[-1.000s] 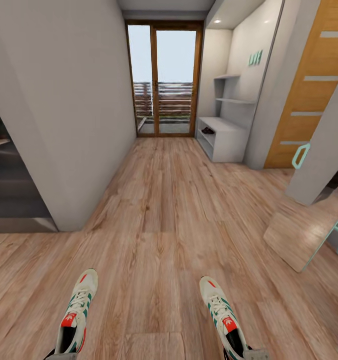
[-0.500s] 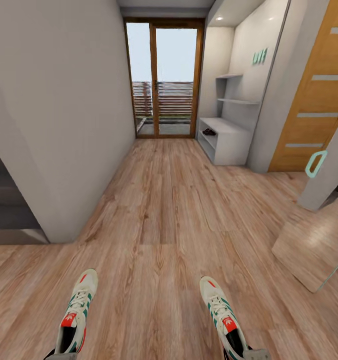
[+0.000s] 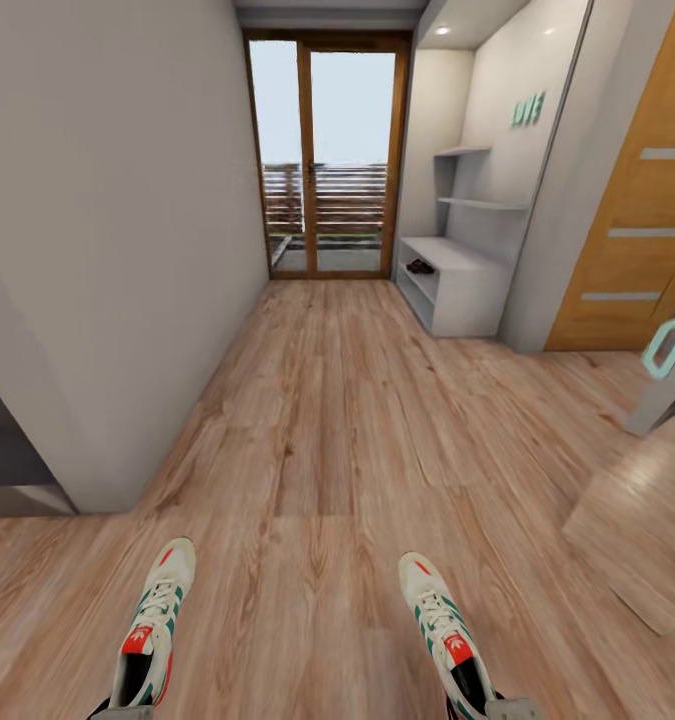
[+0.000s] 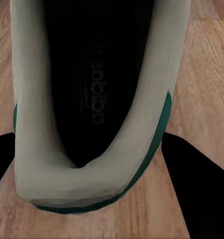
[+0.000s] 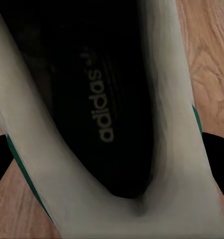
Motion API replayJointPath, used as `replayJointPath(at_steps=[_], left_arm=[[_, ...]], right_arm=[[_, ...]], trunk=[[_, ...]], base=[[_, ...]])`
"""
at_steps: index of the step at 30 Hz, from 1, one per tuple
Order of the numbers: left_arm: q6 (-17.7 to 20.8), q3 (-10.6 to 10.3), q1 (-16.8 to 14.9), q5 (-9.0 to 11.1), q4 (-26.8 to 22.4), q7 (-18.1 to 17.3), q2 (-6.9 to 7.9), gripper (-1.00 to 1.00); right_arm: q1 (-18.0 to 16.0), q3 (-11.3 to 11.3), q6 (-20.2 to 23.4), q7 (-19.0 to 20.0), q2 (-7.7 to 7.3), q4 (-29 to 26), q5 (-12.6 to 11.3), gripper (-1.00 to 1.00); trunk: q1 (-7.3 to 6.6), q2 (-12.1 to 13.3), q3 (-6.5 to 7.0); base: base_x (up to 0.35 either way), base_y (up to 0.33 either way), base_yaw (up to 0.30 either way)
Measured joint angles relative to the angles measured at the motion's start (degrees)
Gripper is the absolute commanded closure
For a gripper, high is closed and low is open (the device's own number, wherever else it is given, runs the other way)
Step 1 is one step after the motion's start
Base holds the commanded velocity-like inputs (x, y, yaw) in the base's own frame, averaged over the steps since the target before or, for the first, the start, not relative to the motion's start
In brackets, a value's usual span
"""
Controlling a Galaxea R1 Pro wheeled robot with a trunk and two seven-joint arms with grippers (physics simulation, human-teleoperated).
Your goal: Pick up the two gym shoes and the two sandals from the corridor floor and place them onto the hallstand (shoe rack) in the corridor, making sure they are on the rack and not on the floor. Arrange them so the two gym shoes are next to each other and the two sandals are next to each other.
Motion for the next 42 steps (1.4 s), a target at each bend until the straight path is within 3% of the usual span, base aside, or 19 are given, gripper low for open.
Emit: replayJointPath(at_steps=[42], left_arm=[[0.1,0.0,0.0,0.0,0.0,0.0,0.02,1.00]], right_arm=[[0.0,0.0,0.0,0.0,0.00,0.0,0.0,1.00]], trunk=[[0.00,0.0,0.00]], base=[[0.337,0.000,0.000]])
